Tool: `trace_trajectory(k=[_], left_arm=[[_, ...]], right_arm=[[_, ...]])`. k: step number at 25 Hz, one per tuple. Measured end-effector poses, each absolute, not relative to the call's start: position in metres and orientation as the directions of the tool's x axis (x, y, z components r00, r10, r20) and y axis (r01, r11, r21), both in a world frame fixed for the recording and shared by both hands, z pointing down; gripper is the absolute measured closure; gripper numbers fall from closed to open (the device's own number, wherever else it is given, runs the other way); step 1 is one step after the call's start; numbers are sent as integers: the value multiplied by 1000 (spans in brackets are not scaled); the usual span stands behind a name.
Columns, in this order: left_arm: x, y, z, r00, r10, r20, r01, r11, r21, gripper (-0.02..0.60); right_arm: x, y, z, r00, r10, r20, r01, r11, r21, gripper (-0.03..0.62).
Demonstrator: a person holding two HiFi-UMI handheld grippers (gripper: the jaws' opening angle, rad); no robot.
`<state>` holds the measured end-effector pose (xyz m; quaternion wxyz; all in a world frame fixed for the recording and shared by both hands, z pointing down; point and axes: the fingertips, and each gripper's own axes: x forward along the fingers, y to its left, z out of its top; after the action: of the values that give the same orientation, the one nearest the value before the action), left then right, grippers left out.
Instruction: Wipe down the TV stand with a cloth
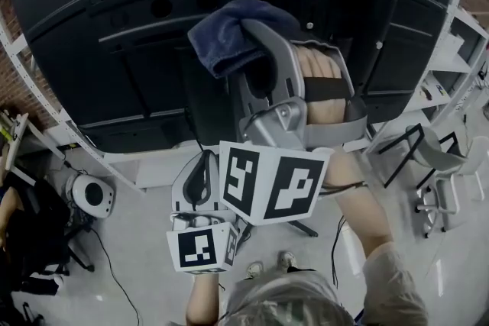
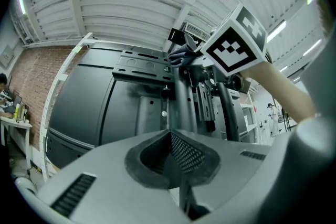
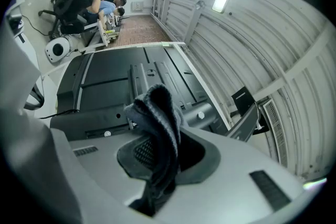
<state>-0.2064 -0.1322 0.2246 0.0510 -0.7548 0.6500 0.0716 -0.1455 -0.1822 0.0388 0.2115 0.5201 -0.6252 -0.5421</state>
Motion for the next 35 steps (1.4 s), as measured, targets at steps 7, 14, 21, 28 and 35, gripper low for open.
trace_trajectory(k=[7, 14, 21, 28, 35], left_arm=[[-210, -132, 230, 135, -975, -178, -989, -142, 29, 566], [-211, -134, 237, 129, -979, -157, -990, -136, 33, 566], [-218, -136, 245, 118, -984, -136, -992, -123, 33, 566], [-223, -134, 252, 104, -986, -128, -993, -110, 43, 568], [-225, -128, 253, 100, -987, -123, -993, -106, 48, 566]], right_arm=[[-144, -179, 63, -383, -882, -274, -413, -102, 905, 537], [-141, -178, 78, -380, -886, -266, -422, -89, 902, 537], [-143, -179, 104, -388, -898, -207, -392, -43, 919, 537], [-143, -180, 130, -384, -908, -168, -378, -11, 926, 537], [-143, -179, 156, -383, -917, -116, -369, 37, 929, 537]])
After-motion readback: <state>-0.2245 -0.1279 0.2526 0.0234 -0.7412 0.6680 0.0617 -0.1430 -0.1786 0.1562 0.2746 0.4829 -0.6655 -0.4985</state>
